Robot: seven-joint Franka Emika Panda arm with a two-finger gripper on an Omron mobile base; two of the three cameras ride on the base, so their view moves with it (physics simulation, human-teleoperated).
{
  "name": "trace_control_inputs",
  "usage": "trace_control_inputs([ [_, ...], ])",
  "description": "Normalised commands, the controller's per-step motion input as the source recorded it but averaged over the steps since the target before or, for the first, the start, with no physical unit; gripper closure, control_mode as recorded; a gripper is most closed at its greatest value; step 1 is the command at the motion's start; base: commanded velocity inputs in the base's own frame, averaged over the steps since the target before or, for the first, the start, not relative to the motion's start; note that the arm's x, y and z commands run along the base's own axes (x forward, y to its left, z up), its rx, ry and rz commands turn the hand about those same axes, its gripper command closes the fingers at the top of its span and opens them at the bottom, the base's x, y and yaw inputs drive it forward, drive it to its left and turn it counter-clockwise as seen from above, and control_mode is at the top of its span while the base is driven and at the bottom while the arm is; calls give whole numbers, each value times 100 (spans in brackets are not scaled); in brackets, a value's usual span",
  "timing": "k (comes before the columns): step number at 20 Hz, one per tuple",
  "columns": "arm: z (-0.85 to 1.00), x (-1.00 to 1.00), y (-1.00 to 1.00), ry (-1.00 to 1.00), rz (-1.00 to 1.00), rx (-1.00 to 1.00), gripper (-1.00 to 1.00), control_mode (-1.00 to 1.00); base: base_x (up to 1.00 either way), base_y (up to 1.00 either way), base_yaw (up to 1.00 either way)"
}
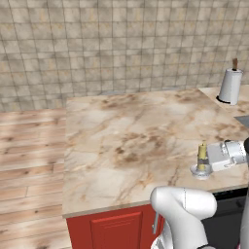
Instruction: Pick the candle and candle from the dining table and place them in the open cabinet. Close the cabinet after placing the objects.
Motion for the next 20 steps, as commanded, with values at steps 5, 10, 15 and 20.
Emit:
trace_control_inputs([
  [5,0,0,0,0,0,0,100,100,-27,-1,1],
  [10,0,0,0,0,0,0,100,100,-45,-4,0],
  [15,0,0,0,0,0,0,100,100,-44,-8,0],
  [20,0,0,0,0,0,0,100,100,-26,-14,-11],
])
